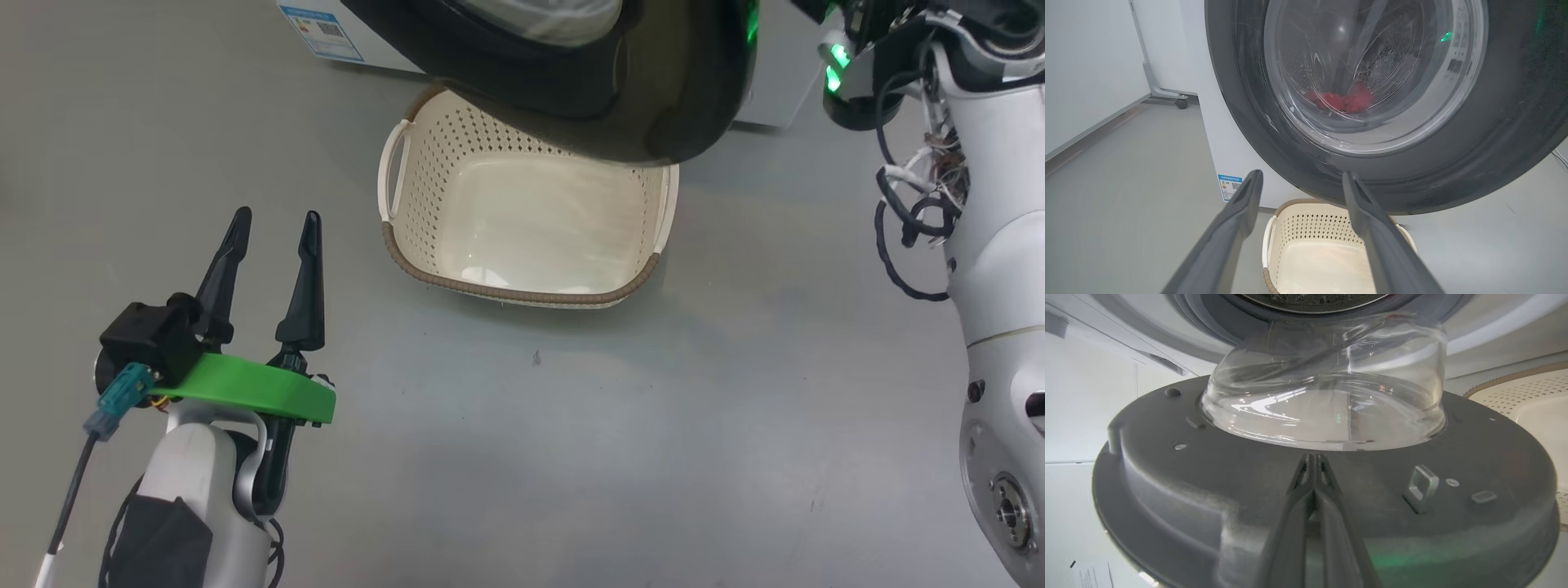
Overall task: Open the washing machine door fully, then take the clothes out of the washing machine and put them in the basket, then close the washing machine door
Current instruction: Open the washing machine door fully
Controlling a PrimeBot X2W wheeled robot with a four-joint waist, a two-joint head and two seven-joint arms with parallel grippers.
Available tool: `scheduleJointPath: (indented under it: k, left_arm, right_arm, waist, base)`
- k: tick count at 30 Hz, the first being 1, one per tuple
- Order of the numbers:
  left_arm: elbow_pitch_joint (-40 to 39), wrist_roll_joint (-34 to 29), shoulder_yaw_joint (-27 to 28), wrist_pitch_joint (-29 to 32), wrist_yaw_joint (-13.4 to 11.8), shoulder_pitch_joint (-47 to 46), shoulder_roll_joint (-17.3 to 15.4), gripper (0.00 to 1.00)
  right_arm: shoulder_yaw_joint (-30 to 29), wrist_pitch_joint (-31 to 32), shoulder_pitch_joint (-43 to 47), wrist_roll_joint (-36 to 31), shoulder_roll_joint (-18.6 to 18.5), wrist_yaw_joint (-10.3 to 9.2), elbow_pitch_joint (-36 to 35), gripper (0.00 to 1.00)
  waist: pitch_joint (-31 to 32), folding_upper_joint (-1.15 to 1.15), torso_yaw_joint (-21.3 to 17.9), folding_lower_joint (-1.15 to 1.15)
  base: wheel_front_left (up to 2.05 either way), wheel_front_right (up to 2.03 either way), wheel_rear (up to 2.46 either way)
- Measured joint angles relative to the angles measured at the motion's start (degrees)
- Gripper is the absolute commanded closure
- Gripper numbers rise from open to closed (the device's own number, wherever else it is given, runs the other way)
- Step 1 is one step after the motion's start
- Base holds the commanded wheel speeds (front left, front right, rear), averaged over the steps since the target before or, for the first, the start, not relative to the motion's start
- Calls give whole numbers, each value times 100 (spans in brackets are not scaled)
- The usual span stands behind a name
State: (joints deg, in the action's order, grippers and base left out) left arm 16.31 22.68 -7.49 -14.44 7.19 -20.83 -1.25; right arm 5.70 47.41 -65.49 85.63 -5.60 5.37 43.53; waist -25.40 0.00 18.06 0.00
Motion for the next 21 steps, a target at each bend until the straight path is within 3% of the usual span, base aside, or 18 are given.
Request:
scheduleJointPath:
  k: [10,21]
  left_arm:
    - [142,-9,-38,0,0,224,-2,0]
    - [241,-8,-238,0,0,448,-5,0]
  right_arm:
    - [511,625,588,152,110,62,-58,100]
    - [1039,649,1342,723,112,110,-268,100]
  waist:
    - [451,0,36,0]
    - [866,0,314,0]
  base:
    - [0,0,0]
    - [0,0,0]
